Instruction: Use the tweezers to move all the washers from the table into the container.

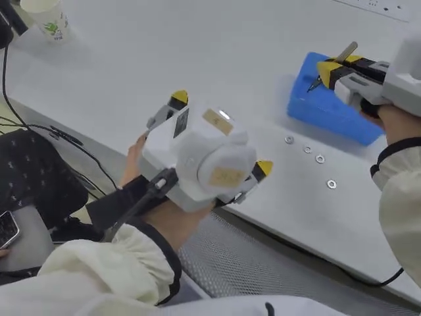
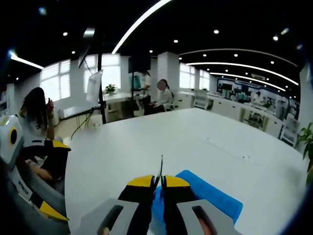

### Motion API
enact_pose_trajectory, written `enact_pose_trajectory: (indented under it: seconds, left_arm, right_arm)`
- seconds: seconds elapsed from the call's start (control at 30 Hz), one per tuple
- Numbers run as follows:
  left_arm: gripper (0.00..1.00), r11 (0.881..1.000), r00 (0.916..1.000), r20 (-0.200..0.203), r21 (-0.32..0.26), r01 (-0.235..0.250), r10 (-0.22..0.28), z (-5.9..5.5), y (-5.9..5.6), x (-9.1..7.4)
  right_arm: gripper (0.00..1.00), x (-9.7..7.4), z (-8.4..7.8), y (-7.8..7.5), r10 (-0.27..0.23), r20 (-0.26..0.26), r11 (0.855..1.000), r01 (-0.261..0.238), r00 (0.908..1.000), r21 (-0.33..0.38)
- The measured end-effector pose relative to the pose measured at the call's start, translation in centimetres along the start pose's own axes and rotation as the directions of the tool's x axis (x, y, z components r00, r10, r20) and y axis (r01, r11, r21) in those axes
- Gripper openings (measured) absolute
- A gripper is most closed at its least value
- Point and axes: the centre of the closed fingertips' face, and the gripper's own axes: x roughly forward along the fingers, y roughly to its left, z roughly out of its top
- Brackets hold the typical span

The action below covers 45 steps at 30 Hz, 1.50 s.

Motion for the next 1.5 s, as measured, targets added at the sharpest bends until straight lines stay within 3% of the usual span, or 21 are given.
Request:
enact_pose_trajectory:
  seconds: [0.33,0.67,1.1,1.5]
  left_arm:
    - [0.99,1.000,1.0000,0.004,-0.008,0.001,-0.001,0.1,0.1,0.0]
    - [0.98,1.000,1.0000,0.005,-0.008,0.004,-0.004,0.1,0.0,0.0]
    - [0.97,1.000,0.9999,-0.009,-0.003,0.008,-0.008,-0.2,-0.1,0.1]
    - [0.97,1.000,0.9999,-0.016,0.001,0.007,-0.007,-0.3,-0.1,0.0]
  right_arm:
    - [0.03,-0.9,-1.3,2.1,0.066,-0.012,0.997,-0.065,0.9978,0.048]
    - [0.04,-0.7,-3.8,3.3,0.088,-0.054,0.993,-0.084,0.9946,0.078]
    - [0.03,-0.3,-5.9,3.9,0.091,-0.117,0.995,-0.086,0.9889,0.041]
    - [0.03,-0.4,-6.5,4.0,0.079,-0.144,0.997,-0.077,0.9864,0.017]
